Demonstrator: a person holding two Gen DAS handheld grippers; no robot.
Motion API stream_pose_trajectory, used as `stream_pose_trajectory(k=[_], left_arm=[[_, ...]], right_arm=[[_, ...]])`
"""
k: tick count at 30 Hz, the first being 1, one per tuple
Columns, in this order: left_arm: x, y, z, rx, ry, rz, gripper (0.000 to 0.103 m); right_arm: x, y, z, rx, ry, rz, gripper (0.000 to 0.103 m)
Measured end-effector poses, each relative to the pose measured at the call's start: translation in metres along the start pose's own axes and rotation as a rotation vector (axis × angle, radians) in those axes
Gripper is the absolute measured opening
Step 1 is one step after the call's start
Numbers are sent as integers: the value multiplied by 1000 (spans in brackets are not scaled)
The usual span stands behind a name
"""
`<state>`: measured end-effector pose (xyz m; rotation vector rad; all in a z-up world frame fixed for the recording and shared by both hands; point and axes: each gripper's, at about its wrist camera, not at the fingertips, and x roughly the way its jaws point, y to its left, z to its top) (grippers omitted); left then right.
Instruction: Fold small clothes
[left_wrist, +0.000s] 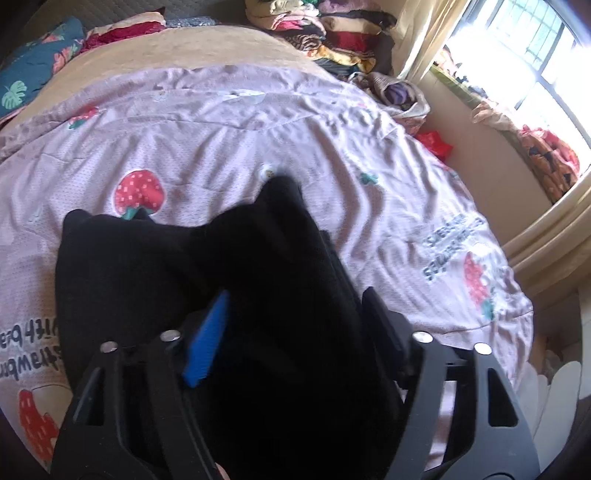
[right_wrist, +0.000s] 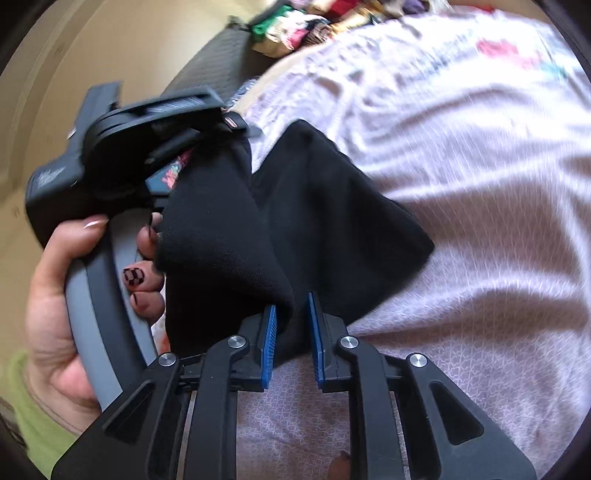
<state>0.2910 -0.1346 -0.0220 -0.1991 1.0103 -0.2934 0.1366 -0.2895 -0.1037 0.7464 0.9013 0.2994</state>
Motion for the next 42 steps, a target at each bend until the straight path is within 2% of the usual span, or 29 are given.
stream_pose_trajectory(k=[4,5,7,9,11,12,14,17,18,19,20,21,24,26,29,34,40,42], left_arm=[[-17,-4,1,11,-49,-41,71],[-26,0,-1,15,-70,-44,72],[-37,6,-6,21,-97,-17,75],[-48,18,-15,28,-117,22,75],[-57,31,-29,40,-129,73,75],[-61,36,-36,44,-136,96,75],[-67,47,-53,46,-142,133,76],[-68,56,-74,56,-131,159,77],[-68,58,-79,56,-129,163,77],[-68,59,-84,52,-129,161,77],[-67,60,-88,45,-124,151,77],[-67,62,-91,37,-121,143,77],[-73,61,-98,30,-133,121,77],[-72,58,-102,36,-121,106,77],[-70,53,-108,50,-102,89,77],[-71,44,-119,79,-89,94,77],[-81,35,-128,102,-101,90,77],[-86,30,-132,109,-107,86,77]], right_arm=[[-8,-4,-2,28,-15,-11,13],[-10,-3,-3,24,-18,-8,17],[-12,1,-2,3,-23,4,24],[-16,5,0,-14,-44,19,44],[-20,11,7,-51,-67,18,58],[-20,16,11,-79,-78,13,61],[-18,21,24,-104,-100,5,61],[-9,22,40,-143,-76,19,61],[-5,23,42,-155,-67,14,50],[-4,23,45,-177,-68,11,32],[-7,26,42,-207,-80,15,18],[-12,25,40,-217,-102,16,17],[-26,25,34,-253,-149,-1,16],[-20,18,34,-246,-130,-58,16],[-8,3,40,-197,-87,-82,18],[-13,5,36,-211,-93,-109,23],[-44,7,25,-258,-134,-135,30],[-58,9,20,-277,-155,-135,42]])
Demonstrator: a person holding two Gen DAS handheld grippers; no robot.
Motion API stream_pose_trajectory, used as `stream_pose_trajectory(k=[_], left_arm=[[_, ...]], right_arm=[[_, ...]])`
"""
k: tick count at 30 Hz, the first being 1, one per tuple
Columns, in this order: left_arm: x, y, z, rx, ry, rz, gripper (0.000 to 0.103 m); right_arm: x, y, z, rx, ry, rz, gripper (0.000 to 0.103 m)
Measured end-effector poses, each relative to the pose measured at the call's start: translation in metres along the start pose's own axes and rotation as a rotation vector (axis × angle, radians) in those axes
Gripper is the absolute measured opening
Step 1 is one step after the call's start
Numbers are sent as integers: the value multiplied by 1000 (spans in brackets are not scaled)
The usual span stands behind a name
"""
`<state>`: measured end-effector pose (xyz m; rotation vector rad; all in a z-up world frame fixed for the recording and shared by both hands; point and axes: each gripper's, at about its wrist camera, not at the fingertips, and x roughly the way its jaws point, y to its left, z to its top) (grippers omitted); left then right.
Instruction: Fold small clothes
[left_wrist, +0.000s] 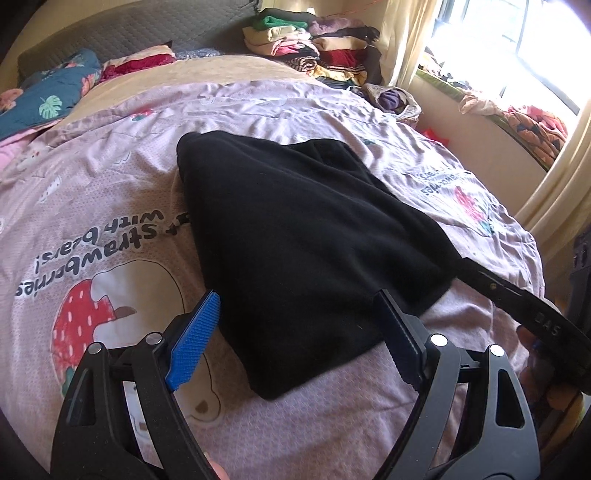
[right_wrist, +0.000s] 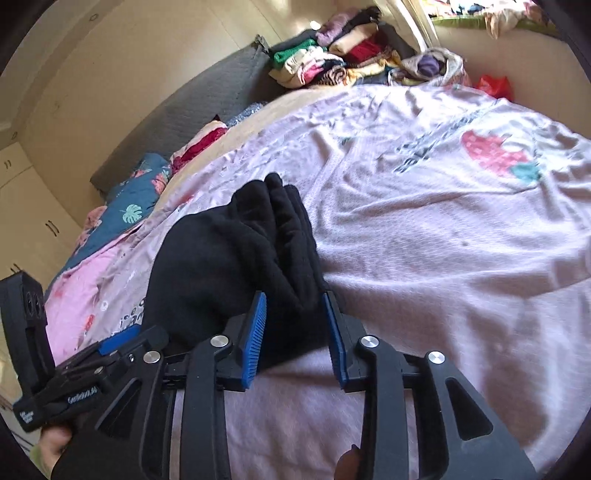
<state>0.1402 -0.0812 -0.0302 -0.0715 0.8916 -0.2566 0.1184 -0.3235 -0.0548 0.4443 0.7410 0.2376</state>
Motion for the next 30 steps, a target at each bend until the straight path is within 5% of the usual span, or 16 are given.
stream_pose_trajectory(k=[8,14,30], left_arm=[[-27,-15,-14,34,-36,-12,93],[-44,-18,-27,30,-61,-11,94],[-62,-16,-66,-34,-113,-3,94]], right_arm=[[-50,15,-15,-128,-61,14,79],[-74,26,-30,-209,-95,19,92],[-77,18,-57,-281,-67,-53,98]])
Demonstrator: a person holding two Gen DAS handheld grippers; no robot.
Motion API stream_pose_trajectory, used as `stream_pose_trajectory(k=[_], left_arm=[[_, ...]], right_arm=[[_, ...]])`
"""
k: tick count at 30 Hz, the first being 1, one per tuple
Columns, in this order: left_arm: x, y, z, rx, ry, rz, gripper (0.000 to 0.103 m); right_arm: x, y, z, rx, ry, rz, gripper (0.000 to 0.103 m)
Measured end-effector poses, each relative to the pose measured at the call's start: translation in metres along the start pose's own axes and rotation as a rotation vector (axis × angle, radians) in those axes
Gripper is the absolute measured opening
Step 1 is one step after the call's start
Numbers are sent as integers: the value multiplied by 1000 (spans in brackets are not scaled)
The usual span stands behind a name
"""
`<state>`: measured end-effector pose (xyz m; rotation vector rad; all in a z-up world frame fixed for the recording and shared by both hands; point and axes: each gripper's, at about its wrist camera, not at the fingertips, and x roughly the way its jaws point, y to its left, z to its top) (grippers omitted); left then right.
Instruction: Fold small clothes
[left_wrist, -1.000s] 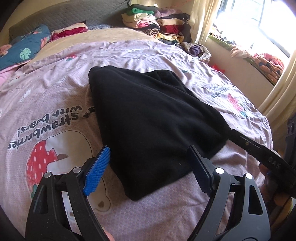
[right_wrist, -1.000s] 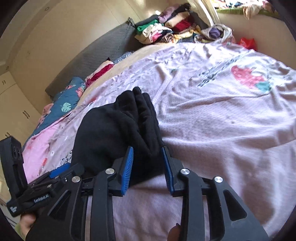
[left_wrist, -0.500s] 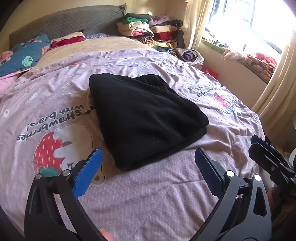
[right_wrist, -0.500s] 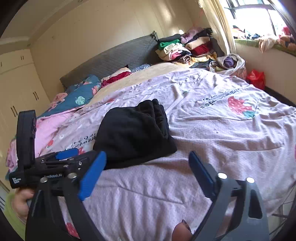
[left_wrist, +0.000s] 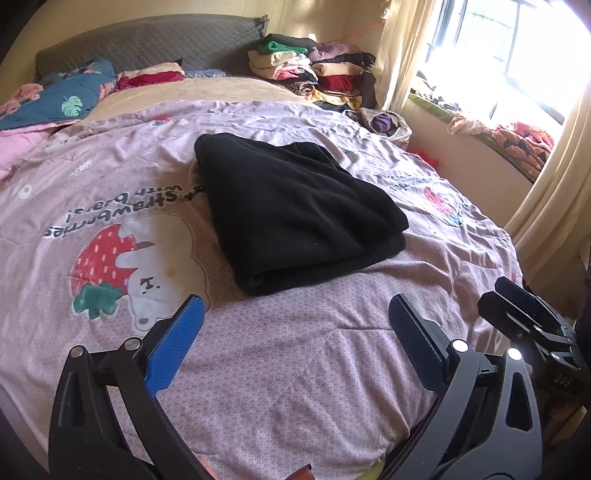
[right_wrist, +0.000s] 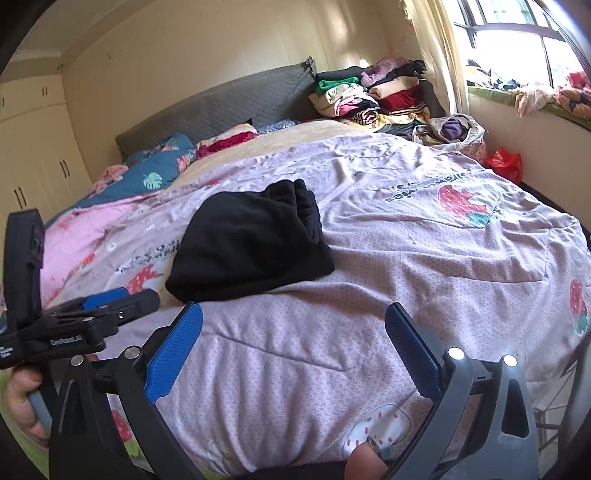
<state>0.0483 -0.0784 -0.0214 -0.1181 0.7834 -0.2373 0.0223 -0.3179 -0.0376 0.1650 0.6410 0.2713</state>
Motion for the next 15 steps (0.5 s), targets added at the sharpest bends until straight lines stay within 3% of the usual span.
stream_pose_trajectory(k=[15], left_arm=[[-1,5,-1,-13,3,40,94]], right_arm=[[2,0,-2,-8,4,-10,98]])
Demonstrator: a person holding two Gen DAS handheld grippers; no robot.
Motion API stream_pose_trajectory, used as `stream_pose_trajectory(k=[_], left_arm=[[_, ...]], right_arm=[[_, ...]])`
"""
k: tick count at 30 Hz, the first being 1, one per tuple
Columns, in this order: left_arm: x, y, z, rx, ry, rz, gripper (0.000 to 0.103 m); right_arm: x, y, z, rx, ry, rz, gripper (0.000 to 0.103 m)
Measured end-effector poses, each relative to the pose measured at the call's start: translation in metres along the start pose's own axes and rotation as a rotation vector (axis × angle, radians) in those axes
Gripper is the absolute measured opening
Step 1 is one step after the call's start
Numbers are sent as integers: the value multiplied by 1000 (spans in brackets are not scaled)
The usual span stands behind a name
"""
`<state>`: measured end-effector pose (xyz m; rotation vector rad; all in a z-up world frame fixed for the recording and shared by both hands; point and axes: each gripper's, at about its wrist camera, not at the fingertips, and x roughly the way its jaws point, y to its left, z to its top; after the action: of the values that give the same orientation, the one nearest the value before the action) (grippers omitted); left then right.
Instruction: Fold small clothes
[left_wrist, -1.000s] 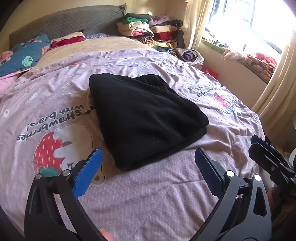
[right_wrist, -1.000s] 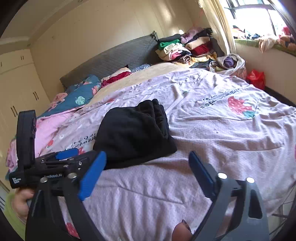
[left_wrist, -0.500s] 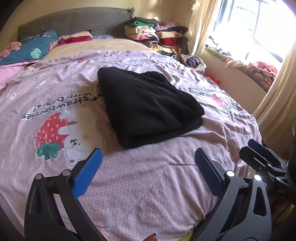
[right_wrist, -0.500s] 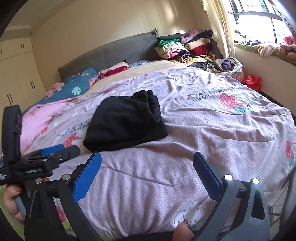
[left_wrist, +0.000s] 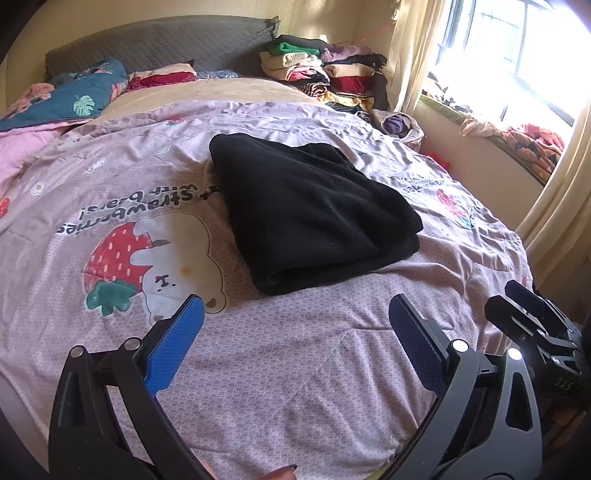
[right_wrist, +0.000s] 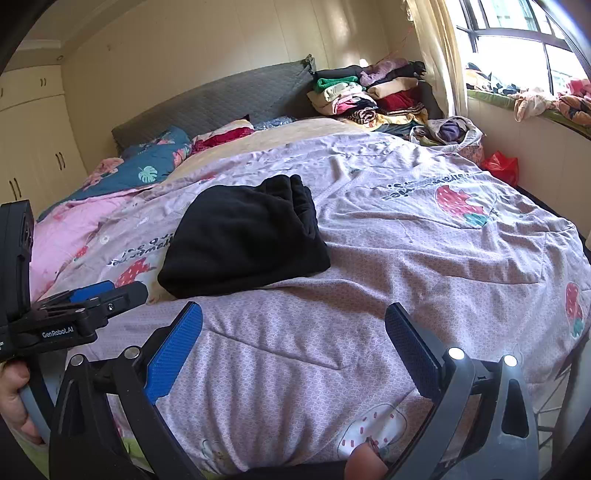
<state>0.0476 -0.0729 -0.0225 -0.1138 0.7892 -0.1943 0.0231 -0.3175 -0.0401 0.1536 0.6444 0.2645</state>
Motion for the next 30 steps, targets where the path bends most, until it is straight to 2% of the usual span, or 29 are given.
stream_pose_trajectory(k=[30], left_arm=[[0,5,-3,-15,17,12,94]], right_arm=[[1,-2,0,-1,4,-5,98]])
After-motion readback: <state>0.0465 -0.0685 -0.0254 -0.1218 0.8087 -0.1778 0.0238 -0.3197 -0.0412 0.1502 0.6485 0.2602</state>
